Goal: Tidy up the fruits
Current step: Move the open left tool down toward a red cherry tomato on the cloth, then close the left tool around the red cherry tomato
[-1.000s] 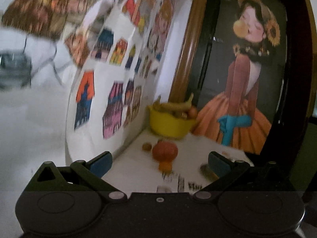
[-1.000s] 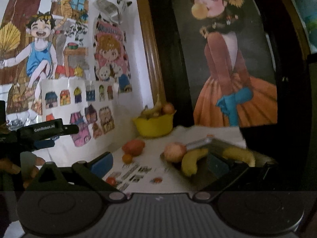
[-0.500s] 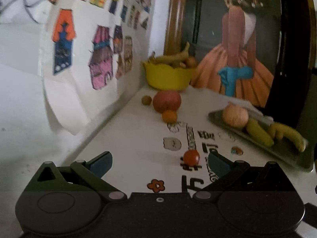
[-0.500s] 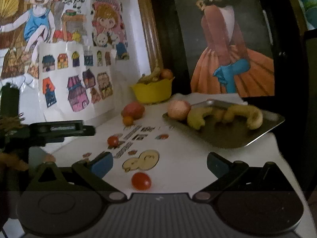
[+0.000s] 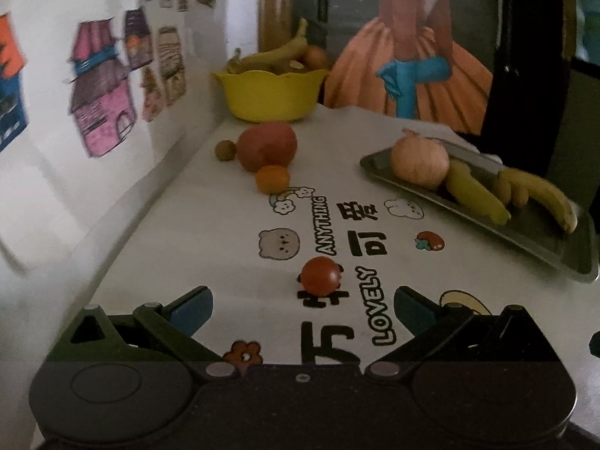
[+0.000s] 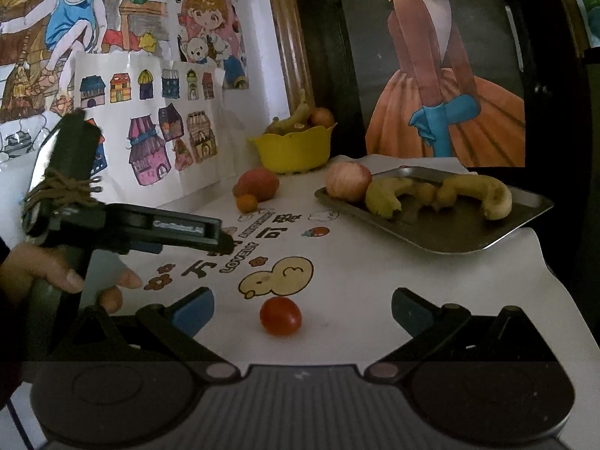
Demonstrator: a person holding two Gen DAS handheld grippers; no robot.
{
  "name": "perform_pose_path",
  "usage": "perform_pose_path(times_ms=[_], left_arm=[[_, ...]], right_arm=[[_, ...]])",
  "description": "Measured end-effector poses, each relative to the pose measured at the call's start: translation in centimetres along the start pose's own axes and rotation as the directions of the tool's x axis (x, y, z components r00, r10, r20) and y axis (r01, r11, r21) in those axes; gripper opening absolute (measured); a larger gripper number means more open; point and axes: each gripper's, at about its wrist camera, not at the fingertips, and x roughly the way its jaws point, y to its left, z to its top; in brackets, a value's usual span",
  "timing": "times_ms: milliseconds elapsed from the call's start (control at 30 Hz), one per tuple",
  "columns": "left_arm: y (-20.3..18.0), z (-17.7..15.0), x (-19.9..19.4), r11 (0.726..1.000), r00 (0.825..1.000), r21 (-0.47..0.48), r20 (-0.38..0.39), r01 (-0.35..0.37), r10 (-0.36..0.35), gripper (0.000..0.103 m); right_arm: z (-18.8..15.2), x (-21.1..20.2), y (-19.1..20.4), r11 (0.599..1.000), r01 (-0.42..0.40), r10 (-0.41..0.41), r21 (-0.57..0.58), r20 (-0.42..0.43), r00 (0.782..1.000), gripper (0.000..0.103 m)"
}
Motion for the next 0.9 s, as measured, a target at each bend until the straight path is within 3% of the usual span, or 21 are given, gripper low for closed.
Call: perform_pose_path(times_ms=[167, 367, 667, 900], left_arm=[[-0.8, 0.8, 0.9, 0.999, 1.000, 0.054, -0.013, -0.009, 0.010, 0.102], [-1.1, 0.9, 1.7, 0.998, 0.999, 0.053, -0.050, 0.022, -0.020, 0.101], [-1.3, 1.1, 2.0, 0.997, 0.997, 0.044, -0.048, 0.056, -0.054, 0.086], [-1.5, 1.1, 1.7, 0.997, 0.998, 0.048, -0.030, 0.063, -0.062, 0.064]], right_arm=[[0.2, 0.3, 0.1, 1.000, -0.005, 0.005, -0.002, -0.019, 1.000, 0.103], [0.4, 0.9, -0.1, 1.000, -0.025, 0.025, 0.001, -0.059, 0.998, 0.101], [0.3, 1.5, 0.6, 0.999, -0.031, 0.028, -0.032, -0.095, 0.995, 0.086], [0.1, 1.4, 0.9, 0.998, -0.026, 0.022, -0.055, -0.082, 0.996, 0.071]])
